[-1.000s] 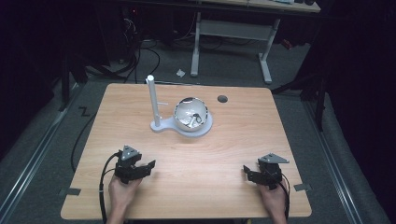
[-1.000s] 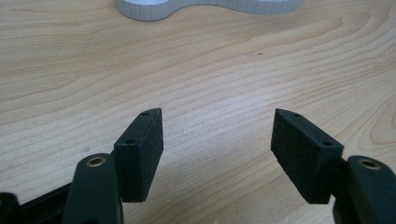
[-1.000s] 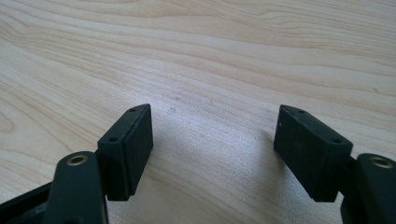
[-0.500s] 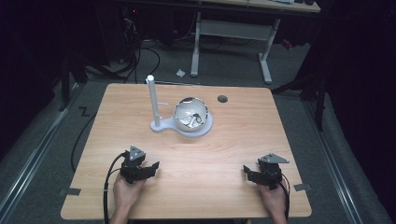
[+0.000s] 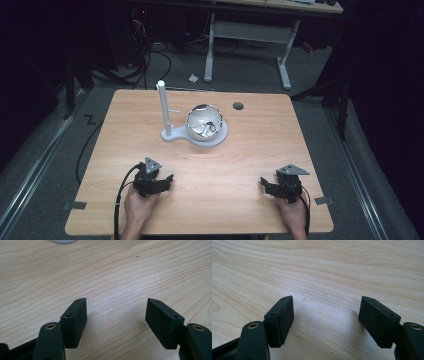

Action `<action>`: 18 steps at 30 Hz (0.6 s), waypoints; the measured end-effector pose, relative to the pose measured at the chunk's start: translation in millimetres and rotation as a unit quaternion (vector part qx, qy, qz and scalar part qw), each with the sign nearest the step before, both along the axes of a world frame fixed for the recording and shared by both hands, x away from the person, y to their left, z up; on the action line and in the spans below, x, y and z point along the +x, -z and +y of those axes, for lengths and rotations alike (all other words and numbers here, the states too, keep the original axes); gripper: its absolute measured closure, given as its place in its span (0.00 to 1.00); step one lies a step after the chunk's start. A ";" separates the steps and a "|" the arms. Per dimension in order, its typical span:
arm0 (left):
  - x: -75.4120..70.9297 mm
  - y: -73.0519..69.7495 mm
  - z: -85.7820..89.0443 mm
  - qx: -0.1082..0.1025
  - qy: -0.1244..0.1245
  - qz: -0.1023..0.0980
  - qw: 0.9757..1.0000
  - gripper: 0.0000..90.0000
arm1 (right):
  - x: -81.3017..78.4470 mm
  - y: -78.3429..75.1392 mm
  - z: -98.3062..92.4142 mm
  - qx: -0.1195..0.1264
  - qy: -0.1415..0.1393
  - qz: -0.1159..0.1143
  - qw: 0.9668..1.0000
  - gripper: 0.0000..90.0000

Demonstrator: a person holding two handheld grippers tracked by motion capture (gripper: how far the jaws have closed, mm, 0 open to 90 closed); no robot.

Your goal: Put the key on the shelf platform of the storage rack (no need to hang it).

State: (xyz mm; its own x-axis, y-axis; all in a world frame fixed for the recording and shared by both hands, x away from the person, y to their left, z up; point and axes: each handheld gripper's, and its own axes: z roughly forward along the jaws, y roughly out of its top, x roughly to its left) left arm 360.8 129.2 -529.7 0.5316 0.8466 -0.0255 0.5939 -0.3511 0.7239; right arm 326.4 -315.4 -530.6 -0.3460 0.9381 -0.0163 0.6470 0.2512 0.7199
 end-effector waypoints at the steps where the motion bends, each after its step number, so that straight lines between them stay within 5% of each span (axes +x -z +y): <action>1: 0.1 0.2 -0.4 0.002 0.001 0.000 1.000 0.38 | 0.1 0.0 -0.1 0.000 -0.001 0.000 1.000 0.32; 18: -2.8 6.1 -4.6 -0.002 -0.004 -0.018 1.000 0.34 | 0.1 0.0 -0.1 -0.001 -0.001 0.000 1.000 0.32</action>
